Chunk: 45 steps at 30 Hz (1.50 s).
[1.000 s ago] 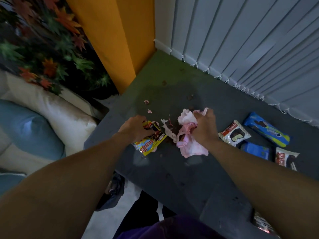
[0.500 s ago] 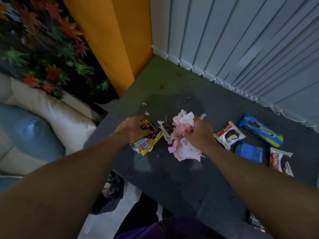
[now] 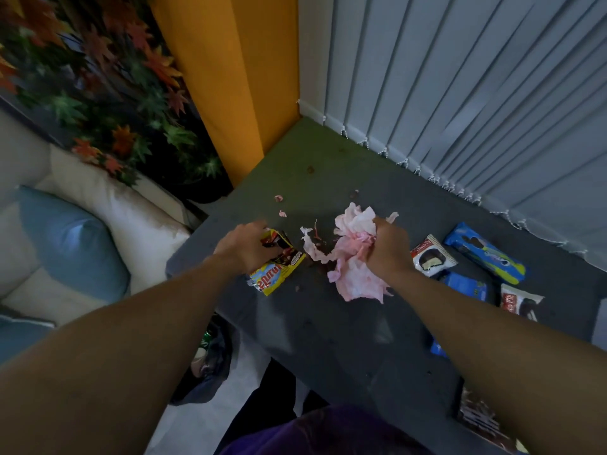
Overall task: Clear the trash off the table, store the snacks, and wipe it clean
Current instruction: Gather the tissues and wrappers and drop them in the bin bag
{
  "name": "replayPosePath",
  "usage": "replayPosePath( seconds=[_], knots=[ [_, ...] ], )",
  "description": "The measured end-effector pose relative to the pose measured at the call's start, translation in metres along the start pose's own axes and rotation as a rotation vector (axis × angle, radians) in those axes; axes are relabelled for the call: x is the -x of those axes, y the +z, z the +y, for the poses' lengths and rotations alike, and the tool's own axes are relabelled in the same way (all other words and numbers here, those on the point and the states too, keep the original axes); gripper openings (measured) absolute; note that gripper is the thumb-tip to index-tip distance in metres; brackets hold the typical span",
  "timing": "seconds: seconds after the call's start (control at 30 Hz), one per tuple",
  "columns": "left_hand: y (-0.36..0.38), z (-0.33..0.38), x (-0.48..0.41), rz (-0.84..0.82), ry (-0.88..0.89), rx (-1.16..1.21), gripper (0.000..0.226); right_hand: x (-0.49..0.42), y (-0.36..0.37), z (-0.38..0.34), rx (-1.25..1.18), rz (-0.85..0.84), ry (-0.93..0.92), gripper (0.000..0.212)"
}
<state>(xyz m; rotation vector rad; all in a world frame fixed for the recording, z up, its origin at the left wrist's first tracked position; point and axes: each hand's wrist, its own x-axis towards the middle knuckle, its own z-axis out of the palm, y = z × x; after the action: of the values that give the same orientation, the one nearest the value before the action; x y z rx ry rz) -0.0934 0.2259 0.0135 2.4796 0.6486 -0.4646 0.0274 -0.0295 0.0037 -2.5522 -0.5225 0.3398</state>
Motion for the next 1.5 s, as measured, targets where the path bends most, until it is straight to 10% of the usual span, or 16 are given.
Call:
replayPosePath(
  seconds=[0.47, 0.67, 0.8, 1.5],
  knots=[
    [-0.011, 0.03, 0.044, 0.151, -0.025, 0.001, 0.032, 0.02, -0.045, -0.019, -0.062, 0.08, -0.067, 0.025],
    [-0.02, 0.018, 0.066, 0.186, -0.037, 0.004, 0.034, 0.032, -0.041, -0.042, -0.1, 0.028, -0.078, 0.058],
    [-0.032, 0.002, 0.082, 0.207, -0.059, 0.005, 0.033, 0.042, -0.046, -0.069, -0.059, 0.028, -0.124, 0.01],
    [-0.071, -0.191, 0.21, 0.31, -0.241, 0.08, 0.033, 0.12, 0.062, -0.262, -0.072, -0.029, -0.314, 0.024]
  ],
)
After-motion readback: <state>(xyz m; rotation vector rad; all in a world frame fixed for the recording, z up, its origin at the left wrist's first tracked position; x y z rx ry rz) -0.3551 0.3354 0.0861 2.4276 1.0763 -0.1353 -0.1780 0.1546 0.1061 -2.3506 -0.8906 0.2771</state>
